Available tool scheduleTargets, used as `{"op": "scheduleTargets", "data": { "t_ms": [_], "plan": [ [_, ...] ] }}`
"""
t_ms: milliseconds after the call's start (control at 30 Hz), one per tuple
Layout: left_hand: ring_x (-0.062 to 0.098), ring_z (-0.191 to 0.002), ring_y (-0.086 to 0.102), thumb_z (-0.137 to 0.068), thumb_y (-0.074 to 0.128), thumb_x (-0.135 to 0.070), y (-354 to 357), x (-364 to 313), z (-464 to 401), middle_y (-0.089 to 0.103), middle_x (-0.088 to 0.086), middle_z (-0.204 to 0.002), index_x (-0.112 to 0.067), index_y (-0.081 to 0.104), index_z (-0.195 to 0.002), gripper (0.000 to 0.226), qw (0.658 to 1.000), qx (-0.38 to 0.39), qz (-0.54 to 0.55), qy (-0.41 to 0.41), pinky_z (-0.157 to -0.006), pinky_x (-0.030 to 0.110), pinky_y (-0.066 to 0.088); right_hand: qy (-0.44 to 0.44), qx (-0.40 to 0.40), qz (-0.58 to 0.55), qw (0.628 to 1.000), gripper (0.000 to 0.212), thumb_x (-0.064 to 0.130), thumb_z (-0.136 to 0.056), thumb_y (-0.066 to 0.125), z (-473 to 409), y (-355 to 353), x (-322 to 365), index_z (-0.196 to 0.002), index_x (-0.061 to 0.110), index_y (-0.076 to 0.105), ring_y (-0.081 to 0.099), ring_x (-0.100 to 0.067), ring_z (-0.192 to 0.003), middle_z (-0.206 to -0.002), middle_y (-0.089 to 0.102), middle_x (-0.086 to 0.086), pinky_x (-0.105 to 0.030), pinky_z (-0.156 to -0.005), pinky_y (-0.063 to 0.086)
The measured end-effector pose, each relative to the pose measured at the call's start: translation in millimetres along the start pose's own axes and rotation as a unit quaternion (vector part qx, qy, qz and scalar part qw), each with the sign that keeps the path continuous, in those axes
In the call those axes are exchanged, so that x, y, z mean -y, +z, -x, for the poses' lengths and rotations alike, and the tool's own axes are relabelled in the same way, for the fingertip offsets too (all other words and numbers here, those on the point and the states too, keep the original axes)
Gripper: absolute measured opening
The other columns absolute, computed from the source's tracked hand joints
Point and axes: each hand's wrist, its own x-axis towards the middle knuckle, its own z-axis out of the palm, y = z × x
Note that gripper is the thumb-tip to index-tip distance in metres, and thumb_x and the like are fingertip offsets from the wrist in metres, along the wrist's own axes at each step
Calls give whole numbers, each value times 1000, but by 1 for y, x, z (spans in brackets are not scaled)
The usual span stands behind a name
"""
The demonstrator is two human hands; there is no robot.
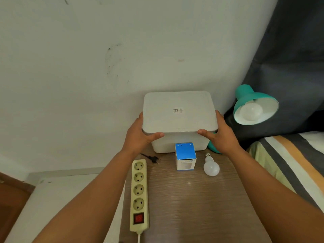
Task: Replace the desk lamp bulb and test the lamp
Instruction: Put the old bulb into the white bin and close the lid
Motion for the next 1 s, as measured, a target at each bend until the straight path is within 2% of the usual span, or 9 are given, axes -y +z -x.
{"op": "scheduleTargets", "data": {
  "t_ms": [100, 200, 333, 433, 533, 700, 800, 900, 1000],
  "plan": [
    [-9, -119, 52, -69, 89, -43, -4, -9, 33, 60, -24, -129, -45, 40, -142, 89, 1000, -7, 6, 9, -93, 18, 46, -22, 0, -23, 999, 81, 50, -73, 76, 29, -2, 9, -141, 34, 36, 50, -8, -117, -135, 49, 5, -26, -94, 43],
    [-7, -117, 54, -68, 89, -41, -6, -17, 71, 60, -22, -127, -48, 42, -139, 85, 1000, -19, -3, 19, -93, 21, 49, -31, 0, -39, 999, 80, 49, -72, 77, 66, -7, 17, -137, 49, 31, 49, 0, -115, -131, 50, 12, -20, -93, 43],
    [-19, -113, 50, -68, 90, -38, -1, -27, 126, 59, -28, -127, -63, 33, -134, 91, 999, -29, -7, 20, -85, 3, 43, -12, 3, -32, 999, 85, 37, -74, 82, 119, -14, 17, -137, 54, 28, 48, 0, -111, -126, 51, 16, -10, -84, 38],
    [-12, -116, 53, -67, 90, -40, 11, -25, 167, 60, -27, -126, -64, 30, -136, 95, 1000, -18, -1, 12, -88, 8, 47, 19, 16, -5, 1000, 92, 42, -71, 83, 158, -20, 1, -145, 43, 30, 52, -9, -113, -124, 54, 18, -26, -89, 46],
    [-4, -118, 56, -64, 91, -40, 28, -16, 199, 62, -26, -124, -45, 42, -142, 92, 1000, -9, 10, -18, -88, 14, 50, 44, 27, 40, 998, 101, 52, -68, 82, 192, -24, -14, -149, 41, 23, 52, -11, -111, -123, 51, 20, -41, -92, 51],
    [-10, -111, 55, -64, 90, -44, 48, -4, 233, 62, -30, -118, -48, 42, -137, 87, 998, 27, -4, -57, -79, 7, 46, 52, 28, 51, 997, 102, 50, -68, 81, 235, -28, -28, -151, 36, 24, 47, -9, -112, -126, 48, 16, -28, -90, 43],
    [-13, -104, 54, -65, 90, -44, 58, -1, 248, 61, -29, -113, -46, 43, -135, 84, 996, 39, -26, -75, -72, 5, 45, 66, 39, 77, 994, 100, 47, -70, 82, 250, -28, -40, -152, 31, 26, 44, -9, -112, -125, 45, 13, -27, -90, 39],
    [-8, -100, 55, -64, 90, -43, 67, 8, 259, 61, -26, -111, -48, 47, -125, 75, 993, 51, -39, -102, -75, 8, 43, 102, 54, 92, 989, 101, 49, -68, 84, 260, -25, -53, -150, 29, 29, 49, -20, -120, -130, 47, 6, -30, -93, 41],
    [3, -109, 56, -62, 89, -51, 75, 21, 265, 62, -16, -123, -36, 50, -130, 80, 988, 63, -69, -119, -85, 20, 50, 125, 70, 96, 985, 100, 46, -68, 85, 268, -22, -59, -150, 26, 30, 47, -29, -128, -143, 47, -4, -36, -100, 40]
  ]
}}
